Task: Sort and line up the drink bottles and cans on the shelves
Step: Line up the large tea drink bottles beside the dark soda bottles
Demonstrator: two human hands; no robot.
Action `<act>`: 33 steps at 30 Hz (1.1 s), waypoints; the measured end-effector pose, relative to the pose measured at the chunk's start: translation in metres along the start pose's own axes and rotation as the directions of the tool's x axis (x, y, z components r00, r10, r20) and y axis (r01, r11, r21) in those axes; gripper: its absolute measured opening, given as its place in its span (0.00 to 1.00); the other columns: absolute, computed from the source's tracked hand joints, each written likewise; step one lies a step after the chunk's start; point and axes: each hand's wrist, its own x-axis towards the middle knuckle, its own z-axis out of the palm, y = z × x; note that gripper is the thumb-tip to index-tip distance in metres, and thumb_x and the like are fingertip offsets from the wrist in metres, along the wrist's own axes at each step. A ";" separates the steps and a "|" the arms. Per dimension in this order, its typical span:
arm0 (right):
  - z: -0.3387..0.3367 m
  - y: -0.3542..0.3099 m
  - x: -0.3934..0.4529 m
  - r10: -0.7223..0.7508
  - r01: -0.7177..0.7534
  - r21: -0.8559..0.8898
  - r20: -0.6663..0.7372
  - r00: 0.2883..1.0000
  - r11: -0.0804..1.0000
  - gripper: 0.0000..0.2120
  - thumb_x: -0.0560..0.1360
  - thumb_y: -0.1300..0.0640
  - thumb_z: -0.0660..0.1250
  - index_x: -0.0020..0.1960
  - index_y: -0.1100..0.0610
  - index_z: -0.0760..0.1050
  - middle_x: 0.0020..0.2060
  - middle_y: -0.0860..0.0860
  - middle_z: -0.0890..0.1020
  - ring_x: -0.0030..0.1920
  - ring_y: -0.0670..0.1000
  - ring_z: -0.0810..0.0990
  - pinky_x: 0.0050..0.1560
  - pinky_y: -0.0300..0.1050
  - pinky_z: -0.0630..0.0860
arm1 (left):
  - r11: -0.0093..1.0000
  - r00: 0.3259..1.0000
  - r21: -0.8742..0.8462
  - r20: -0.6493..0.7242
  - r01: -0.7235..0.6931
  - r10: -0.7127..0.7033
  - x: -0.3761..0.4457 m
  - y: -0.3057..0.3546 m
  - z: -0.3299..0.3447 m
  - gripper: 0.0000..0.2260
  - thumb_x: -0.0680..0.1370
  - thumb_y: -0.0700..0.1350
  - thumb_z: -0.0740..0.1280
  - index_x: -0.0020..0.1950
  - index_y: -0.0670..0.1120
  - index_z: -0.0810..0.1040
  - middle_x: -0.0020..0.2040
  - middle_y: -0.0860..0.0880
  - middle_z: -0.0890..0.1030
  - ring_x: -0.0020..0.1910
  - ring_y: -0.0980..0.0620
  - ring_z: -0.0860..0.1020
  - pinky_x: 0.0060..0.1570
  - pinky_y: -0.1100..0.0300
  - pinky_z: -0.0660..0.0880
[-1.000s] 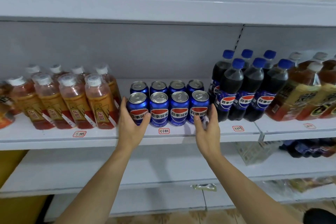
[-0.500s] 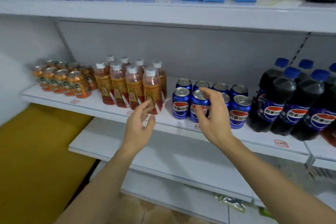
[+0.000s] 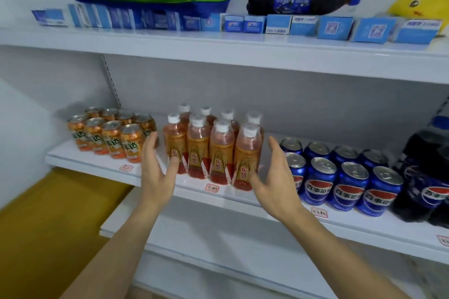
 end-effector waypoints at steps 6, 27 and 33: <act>0.055 0.003 0.019 0.156 -0.125 0.190 -0.163 0.974 0.974 0.43 0.70 0.68 0.70 0.76 0.44 0.53 0.63 0.27 0.62 0.64 0.22 0.62 0.62 0.20 0.62 | 0.954 0.986 -0.270 0.135 0.131 -0.098 0.052 -0.043 0.004 0.43 0.75 0.72 0.63 0.84 0.56 0.49 0.84 0.57 0.53 0.82 0.57 0.54 0.80 0.44 0.56; 0.094 0.039 0.029 0.526 -0.469 0.362 -0.073 0.847 0.806 0.31 0.76 0.73 0.64 0.75 0.53 0.65 0.61 0.51 0.81 0.63 0.51 0.80 0.64 0.53 0.79 | 0.942 0.844 -0.210 0.523 0.261 -0.117 0.083 -0.092 0.016 0.25 0.74 0.31 0.74 0.69 0.46 0.72 0.55 0.49 0.84 0.52 0.58 0.83 0.44 0.69 0.79; 0.097 0.040 0.030 0.548 -0.490 0.358 -0.077 0.833 0.795 0.31 0.76 0.74 0.64 0.75 0.54 0.65 0.61 0.52 0.80 0.63 0.53 0.79 0.67 0.59 0.77 | 0.946 0.838 -0.197 0.532 0.258 -0.118 0.085 -0.099 0.015 0.27 0.73 0.37 0.77 0.69 0.48 0.72 0.56 0.52 0.84 0.54 0.56 0.83 0.50 0.64 0.80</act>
